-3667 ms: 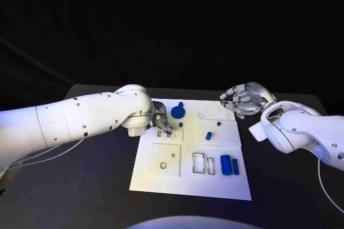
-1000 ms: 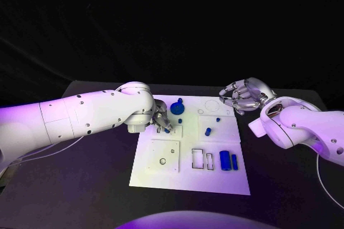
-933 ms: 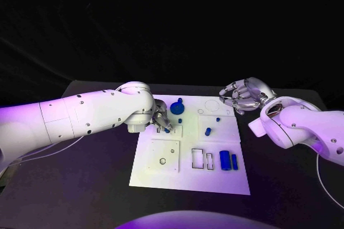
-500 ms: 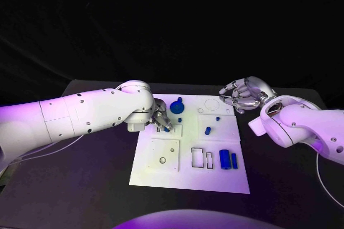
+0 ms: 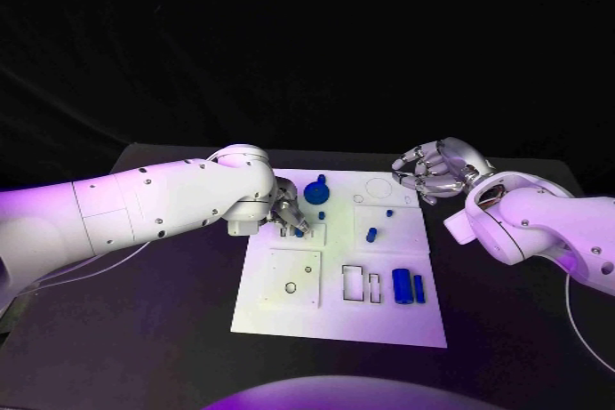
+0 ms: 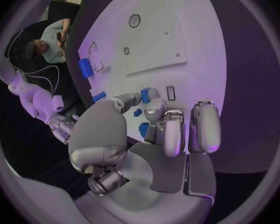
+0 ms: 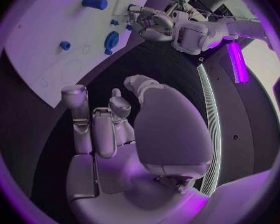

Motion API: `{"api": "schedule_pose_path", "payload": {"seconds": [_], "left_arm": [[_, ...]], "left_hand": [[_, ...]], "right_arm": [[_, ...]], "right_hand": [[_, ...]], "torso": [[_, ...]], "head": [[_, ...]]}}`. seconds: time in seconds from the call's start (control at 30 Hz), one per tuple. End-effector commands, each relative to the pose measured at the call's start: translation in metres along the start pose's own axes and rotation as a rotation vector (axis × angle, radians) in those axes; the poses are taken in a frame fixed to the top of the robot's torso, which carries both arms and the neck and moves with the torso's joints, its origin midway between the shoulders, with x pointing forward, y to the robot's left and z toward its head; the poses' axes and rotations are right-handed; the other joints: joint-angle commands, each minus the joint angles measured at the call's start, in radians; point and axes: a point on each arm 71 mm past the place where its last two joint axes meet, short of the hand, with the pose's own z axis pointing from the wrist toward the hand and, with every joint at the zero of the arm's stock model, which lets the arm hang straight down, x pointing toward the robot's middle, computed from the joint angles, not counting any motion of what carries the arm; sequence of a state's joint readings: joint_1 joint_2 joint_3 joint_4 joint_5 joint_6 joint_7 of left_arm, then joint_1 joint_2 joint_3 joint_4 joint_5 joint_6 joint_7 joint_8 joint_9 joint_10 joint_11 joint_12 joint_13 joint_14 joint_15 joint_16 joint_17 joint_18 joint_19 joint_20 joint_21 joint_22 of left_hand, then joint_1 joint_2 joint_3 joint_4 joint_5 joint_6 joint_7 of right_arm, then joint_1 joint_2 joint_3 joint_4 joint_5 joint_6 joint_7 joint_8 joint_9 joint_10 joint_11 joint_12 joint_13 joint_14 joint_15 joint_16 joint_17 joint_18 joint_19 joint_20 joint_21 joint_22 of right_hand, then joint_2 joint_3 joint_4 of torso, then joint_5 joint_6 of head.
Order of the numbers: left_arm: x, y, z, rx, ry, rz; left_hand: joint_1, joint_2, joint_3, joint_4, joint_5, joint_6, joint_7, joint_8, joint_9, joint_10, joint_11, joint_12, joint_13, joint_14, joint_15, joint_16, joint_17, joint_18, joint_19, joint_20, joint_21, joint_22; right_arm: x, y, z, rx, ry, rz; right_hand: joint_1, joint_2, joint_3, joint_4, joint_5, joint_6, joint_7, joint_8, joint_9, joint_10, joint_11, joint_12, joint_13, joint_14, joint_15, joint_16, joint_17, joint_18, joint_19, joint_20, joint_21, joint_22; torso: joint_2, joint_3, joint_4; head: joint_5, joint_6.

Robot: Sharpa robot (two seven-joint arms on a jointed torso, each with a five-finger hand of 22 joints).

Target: Assemble the parts on the task board

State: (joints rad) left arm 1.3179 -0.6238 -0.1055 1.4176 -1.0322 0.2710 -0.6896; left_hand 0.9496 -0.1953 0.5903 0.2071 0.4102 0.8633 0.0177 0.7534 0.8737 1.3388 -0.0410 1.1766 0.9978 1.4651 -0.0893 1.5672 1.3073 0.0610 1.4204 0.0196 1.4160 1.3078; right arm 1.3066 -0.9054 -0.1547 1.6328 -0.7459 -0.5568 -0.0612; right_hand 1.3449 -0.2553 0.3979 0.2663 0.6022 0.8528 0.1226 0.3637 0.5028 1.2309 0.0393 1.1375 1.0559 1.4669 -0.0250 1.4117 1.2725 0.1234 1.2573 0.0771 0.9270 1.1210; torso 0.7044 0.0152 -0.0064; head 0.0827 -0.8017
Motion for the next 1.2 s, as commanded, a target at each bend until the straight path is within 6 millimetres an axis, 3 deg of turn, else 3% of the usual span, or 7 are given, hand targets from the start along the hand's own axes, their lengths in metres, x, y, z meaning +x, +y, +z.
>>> {"api": "schedule_pose_path", "payload": {"seconds": [0.03,0.17,0.33,0.67,1.03,1.13,1.2], "left_arm": [[0.002,-0.001,0.000,0.007,0.017,0.006],[0.001,-0.001,0.001,0.005,0.016,0.004],[0.000,0.000,0.001,0.003,0.013,0.000],[-0.001,0.004,-0.002,0.005,-0.002,-0.017],[-0.028,0.016,-0.020,0.031,-0.054,-0.130],[-0.040,0.021,-0.026,0.032,-0.070,-0.160],[-0.048,0.025,-0.029,0.026,-0.082,-0.169]], "left_hand": [[-0.009,-0.003,-0.027,0.014,-0.008,0.004,0.007,-0.008,-0.002,-0.003,0.000,0.004,0.001,0.106,-0.006,0.004,0.263,-0.007,0.003,-0.001,-0.005,0.068],[-0.010,-0.004,-0.053,0.031,-0.018,0.005,0.007,-0.009,-0.004,-0.003,0.000,0.004,0.002,0.106,-0.006,0.004,0.263,-0.007,0.004,-0.001,-0.005,0.070],[-0.010,-0.004,-0.097,0.069,-0.062,0.006,0.009,-0.012,-0.006,-0.002,0.001,0.007,0.005,0.106,-0.004,0.004,0.263,-0.008,0.006,0.000,-0.005,0.073],[-0.011,-0.007,-0.114,0.079,-0.066,0.005,0.009,-0.013,-0.006,0.000,0.002,0.010,0.010,0.106,-0.004,0.004,0.263,-0.007,0.006,0.000,-0.006,0.073],[0.053,-0.004,-0.144,0.078,-0.015,-0.031,0.019,-0.045,-0.022,-0.021,0.005,-0.004,-0.009,0.106,0.000,0.004,0.263,-0.006,0.001,0.003,-0.014,0.069],[0.052,-0.009,-0.173,0.083,0.030,-0.043,0.028,-0.068,-0.041,-0.026,0.012,-0.004,-0.009,0.106,0.005,0.004,0.263,-0.006,0.000,0.008,-0.017,0.070],[0.053,-0.010,-0.177,0.082,0.034,-0.044,0.028,-0.072,-0.044,-0.026,0.012,-0.004,-0.009,0.106,0.006,0.004,0.263,-0.005,0.000,0.008,-0.018,0.069]], "right_arm": [[0.002,0.000,0.000,-0.005,0.016,-0.005],[0.002,0.000,0.000,-0.005,0.016,-0.004],[0.001,0.000,0.000,-0.004,0.016,-0.003],[0.000,-0.001,-0.001,-0.002,0.014,-0.003],[-0.002,-0.004,0.000,0.003,0.006,-0.005],[-0.002,-0.004,0.000,0.004,0.004,-0.006],[-0.003,-0.005,0.001,0.005,0.003,-0.006]], "right_hand": [[-0.010,0.003,0.007,0.001,0.007,-0.009,0.001,0.006,0.001,0.004,-0.001,0.004,-0.001,0.021,-0.007,-0.006,-0.001,0.017,0.000,-0.002,-0.007,-0.001],[-0.017,0.002,0.009,0.003,0.007,-0.011,0.001,0.008,0.003,0.004,0.000,0.003,-0.003,0.021,-0.007,-0.006,-0.001,0.018,-0.001,-0.001,-0.009,-0.002],[-0.022,0.002,0.010,0.005,0.006,-0.012,0.001,0.009,0.003,0.004,0.000,0.004,-0.003,0.021,-0.006,-0.006,-0.001,0.017,0.000,-0.001,-0.010,-0.002],[-0.022,0.002,0.010,0.005,0.006,-0.012,0.001,0.009,0.003,0.004,0.000,0.004,-0.003,0.021,-0.006,-0.006,-0.001,0.017,0.000,-0.001,-0.010,-0.002],[-0.024,0.002,0.011,0.005,0.006,-0.012,0.001,0.010,0.004,0.003,0.000,0.003,-0.004,0.020,-0.006,-0.007,-0.001,0.018,-0.001,-0.001,-0.012,-0.003],[-0.024,0.002,0.011,0.005,0.006,-0.012,0.001,0.010,0.004,0.003,0.000,0.003,-0.004,0.020,-0.006,-0.007,-0.001,0.018,-0.001,-0.001,-0.012,-0.003],[-0.024,0.002,0.011,0.005,0.006,-0.012,0.001,0.010,0.004,0.003,0.000,0.003,-0.004,0.020,-0.006,-0.007,-0.001,0.018,-0.001,-0.001,-0.012,-0.003]], "torso": [[0.001,0.0002,0.0010],[0.000,0.0003,0.0009],[0.000,-0.0001,0.0000],[0.000,-0.0011,0.0004],[-0.002,0.0000,0.0010],[0.000,-0.0008,0.0008],[0.001,-0.0014,-0.0003]], "head": [[-0.001,0.000],[0.000,0.000],[0.001,0.001],[0.001,0.005],[-0.003,0.020],[-0.003,0.022],[-0.003,0.024]]}}
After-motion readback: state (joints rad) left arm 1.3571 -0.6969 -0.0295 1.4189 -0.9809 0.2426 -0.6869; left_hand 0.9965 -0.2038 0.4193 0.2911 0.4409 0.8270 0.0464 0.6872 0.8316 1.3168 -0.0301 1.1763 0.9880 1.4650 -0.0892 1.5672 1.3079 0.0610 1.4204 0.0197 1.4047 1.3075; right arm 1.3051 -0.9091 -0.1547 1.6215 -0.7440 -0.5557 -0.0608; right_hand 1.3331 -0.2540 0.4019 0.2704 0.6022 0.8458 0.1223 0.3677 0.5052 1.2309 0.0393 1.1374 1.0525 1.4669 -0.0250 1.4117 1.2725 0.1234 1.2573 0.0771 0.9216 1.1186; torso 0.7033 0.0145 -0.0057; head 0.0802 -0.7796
